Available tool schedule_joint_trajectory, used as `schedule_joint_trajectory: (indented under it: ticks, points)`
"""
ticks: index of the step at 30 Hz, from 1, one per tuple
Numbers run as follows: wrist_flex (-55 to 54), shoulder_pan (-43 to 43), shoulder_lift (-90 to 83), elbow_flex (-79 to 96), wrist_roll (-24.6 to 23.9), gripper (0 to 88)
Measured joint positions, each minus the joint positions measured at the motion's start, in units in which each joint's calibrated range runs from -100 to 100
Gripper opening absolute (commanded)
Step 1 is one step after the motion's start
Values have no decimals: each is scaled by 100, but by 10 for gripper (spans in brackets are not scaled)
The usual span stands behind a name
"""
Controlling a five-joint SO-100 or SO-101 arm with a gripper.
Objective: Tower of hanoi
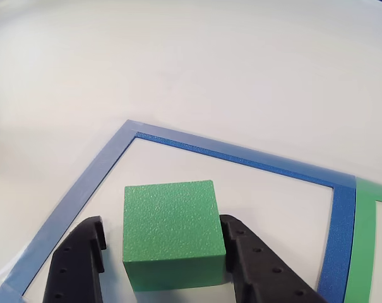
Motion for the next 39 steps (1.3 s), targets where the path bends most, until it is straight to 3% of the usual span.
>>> schedule_joint_trajectory:
  ticks: [8, 13, 15, 22, 30, 35, 39]
  points:
    - [973, 39, -1108, 301, 59, 191]
    - [2422, 146, -2838, 645, 59, 85]
    - [3316, 233, -3669, 645, 59, 8]
    - [7962, 544, -6331, -551, 59, 1]
    - [13067, 982, -6709, -4034, -254, 0]
    - [14982, 1409, -6742, -5910, -372, 0]
    - [15560, 1808, -6835, -6366, -372, 0]
